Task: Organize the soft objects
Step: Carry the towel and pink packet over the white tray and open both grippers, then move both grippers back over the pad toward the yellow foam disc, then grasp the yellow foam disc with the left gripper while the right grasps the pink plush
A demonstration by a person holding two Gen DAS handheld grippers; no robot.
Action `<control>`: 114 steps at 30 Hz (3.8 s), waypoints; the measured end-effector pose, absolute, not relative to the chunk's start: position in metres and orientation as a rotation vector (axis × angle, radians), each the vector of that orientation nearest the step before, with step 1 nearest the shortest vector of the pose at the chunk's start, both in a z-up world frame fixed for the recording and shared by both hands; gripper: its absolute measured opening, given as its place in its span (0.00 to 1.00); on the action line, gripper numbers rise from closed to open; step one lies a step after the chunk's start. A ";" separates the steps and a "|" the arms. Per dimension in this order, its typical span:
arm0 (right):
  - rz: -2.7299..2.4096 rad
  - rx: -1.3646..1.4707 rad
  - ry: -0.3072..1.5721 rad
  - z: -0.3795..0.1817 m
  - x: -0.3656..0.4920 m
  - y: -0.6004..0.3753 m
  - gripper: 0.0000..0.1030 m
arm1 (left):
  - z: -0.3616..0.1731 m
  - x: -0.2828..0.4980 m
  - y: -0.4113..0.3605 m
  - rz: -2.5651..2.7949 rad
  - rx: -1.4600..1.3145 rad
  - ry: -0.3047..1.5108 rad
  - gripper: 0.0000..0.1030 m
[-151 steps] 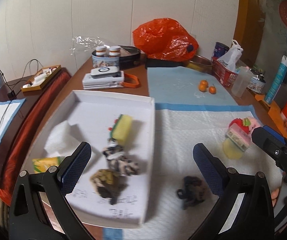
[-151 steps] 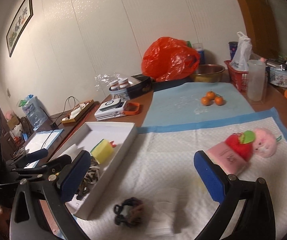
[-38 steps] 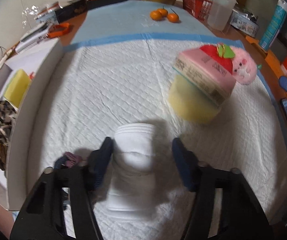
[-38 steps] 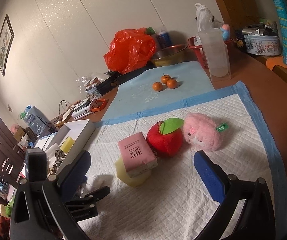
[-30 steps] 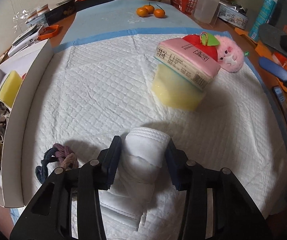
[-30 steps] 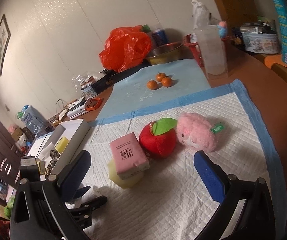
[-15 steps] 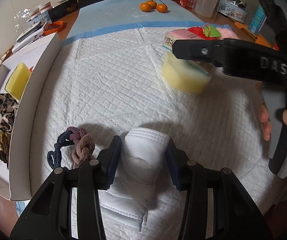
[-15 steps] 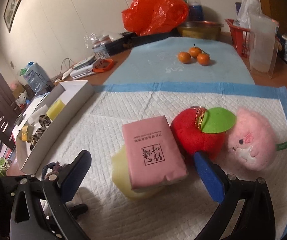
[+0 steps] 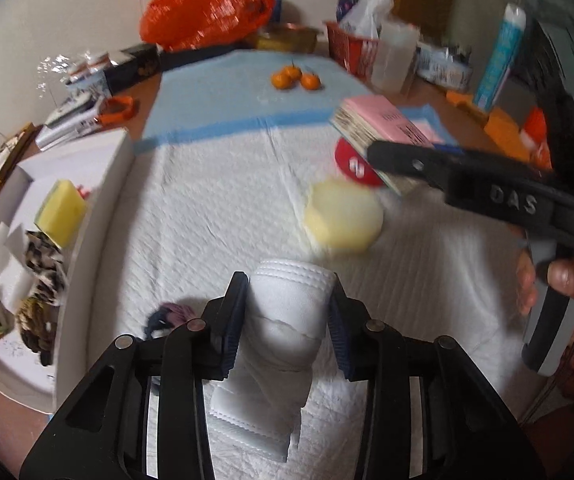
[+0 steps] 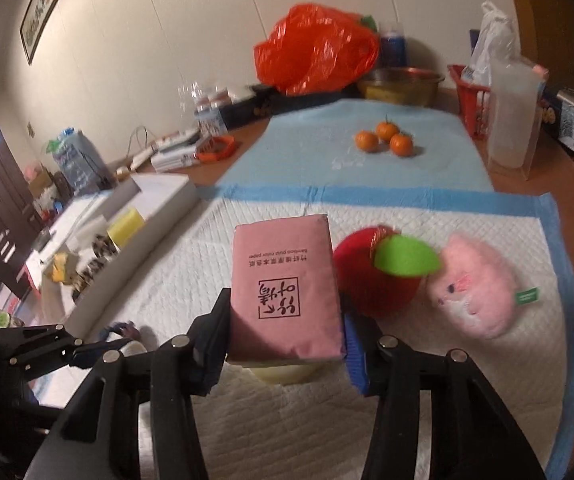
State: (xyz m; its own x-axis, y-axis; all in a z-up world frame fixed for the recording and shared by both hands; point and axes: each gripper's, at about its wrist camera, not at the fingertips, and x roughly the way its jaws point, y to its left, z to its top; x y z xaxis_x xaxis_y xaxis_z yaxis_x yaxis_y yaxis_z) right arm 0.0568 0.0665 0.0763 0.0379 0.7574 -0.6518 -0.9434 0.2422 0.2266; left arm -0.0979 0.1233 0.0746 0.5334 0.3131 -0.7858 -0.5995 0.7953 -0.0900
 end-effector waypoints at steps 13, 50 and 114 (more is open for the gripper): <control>1.508 0.037 0.497 0.223 0.046 0.022 0.48 | 0.257 -0.186 0.148 0.808 -0.350 0.403 0.37; 1.434 -0.018 1.008 0.110 -0.086 0.269 0.48 | 0.126 -0.241 0.425 0.701 -0.638 0.651 0.37; 0.963 -0.066 0.899 0.047 0.188 0.012 1.00 | 0.013 0.022 0.148 0.538 -0.438 0.914 0.64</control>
State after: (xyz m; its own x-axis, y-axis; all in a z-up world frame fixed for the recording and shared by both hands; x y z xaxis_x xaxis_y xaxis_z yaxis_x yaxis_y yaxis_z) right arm 0.1877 0.0124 0.0470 0.2513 0.6812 -0.6876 -0.7326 0.5981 0.3249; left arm 0.0218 0.1481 0.0126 0.4964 0.2483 -0.8318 -0.6064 0.7848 -0.1276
